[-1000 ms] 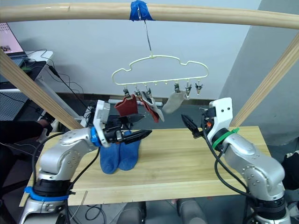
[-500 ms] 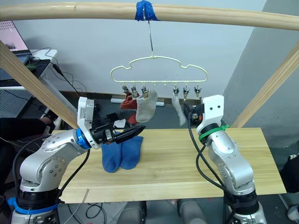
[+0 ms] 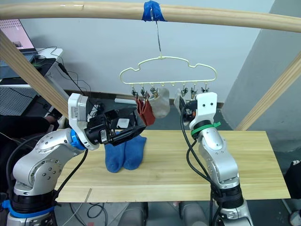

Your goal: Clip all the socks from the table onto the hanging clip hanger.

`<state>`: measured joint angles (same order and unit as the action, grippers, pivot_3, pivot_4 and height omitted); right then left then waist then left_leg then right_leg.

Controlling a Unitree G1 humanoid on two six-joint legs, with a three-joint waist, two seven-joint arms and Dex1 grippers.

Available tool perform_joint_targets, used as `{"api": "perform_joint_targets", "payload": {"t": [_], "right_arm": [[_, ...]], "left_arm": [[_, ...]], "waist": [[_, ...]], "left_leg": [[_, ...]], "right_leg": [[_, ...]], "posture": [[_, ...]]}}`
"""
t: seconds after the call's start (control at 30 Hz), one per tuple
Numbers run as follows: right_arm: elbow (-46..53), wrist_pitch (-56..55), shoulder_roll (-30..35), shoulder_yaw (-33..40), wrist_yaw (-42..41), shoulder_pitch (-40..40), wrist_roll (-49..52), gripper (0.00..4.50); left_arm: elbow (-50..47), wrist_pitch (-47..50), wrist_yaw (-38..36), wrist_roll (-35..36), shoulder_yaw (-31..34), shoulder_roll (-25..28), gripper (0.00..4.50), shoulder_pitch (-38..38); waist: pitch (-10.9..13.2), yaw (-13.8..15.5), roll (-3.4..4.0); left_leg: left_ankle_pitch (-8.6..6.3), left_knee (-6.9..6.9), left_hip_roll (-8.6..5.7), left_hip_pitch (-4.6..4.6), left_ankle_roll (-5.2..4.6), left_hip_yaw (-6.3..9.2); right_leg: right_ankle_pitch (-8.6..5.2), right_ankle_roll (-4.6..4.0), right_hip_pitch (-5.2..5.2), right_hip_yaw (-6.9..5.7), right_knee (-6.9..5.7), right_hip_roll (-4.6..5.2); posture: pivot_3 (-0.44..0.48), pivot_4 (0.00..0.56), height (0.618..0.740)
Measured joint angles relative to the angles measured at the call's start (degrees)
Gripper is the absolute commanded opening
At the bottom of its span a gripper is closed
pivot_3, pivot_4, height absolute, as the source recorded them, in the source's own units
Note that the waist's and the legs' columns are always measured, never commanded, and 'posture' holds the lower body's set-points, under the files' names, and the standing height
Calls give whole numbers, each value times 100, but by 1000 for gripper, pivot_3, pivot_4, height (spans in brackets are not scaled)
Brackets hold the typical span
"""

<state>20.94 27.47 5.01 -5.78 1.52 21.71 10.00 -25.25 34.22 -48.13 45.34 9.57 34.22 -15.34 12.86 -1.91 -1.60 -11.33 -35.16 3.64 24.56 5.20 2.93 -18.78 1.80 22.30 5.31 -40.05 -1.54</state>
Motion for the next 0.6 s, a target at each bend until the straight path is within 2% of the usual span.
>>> {"api": "perform_joint_targets", "payload": {"t": [0.6], "right_arm": [[-708,-212,-283,276,147,284,-487,3200]], "left_arm": [[6,-244,99,-283,-146,-10,4500,24]], "waist": [[0,20,0]], "left_leg": [[0,-1,-2,-1,0,-1]], "right_leg": [[1,-2,0,1,-3,2]], "posture": [[51,200,740]]}}
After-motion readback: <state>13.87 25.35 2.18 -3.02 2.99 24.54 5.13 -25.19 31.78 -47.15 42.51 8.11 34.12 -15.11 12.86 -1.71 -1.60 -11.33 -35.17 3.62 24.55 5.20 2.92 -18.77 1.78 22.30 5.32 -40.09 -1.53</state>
